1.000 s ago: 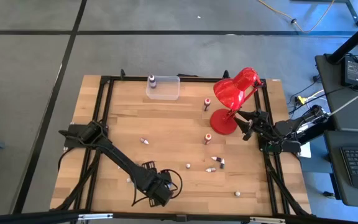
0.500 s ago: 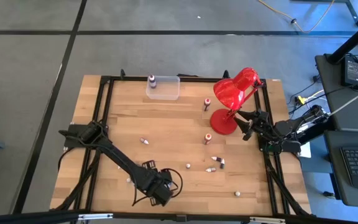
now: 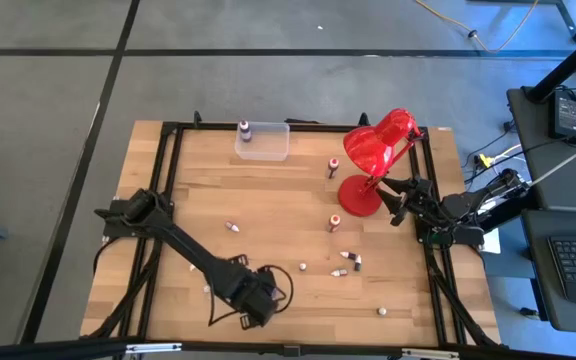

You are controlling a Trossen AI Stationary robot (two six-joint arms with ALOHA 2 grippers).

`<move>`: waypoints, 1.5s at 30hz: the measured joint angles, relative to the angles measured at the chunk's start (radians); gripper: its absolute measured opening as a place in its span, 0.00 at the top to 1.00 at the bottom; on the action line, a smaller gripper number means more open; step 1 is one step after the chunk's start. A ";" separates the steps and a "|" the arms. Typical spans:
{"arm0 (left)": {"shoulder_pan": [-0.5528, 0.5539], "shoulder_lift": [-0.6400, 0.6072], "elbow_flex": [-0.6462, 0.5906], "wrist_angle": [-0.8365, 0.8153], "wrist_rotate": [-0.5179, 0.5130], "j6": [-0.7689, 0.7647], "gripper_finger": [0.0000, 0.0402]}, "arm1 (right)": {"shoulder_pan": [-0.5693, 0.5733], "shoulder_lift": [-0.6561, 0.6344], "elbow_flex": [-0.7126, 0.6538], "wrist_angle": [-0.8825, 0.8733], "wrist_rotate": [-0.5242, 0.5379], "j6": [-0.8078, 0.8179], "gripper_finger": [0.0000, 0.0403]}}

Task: Pick & Place food coloring
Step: Put the bottom large orange food coloring bottle into the transparent bin

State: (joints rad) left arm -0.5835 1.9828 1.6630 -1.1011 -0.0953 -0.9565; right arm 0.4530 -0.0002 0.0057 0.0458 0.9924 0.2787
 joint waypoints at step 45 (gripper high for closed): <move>1.230 0.021 0.017 0.147 -0.150 0.752 0.62 | 0.000 0.000 0.000 0.000 0.002 0.009 0.41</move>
State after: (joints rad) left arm 0.6460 2.0043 1.6796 -0.9542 -0.2452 -0.2046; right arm 0.4526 -0.0002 0.0055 0.0456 0.9939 0.2875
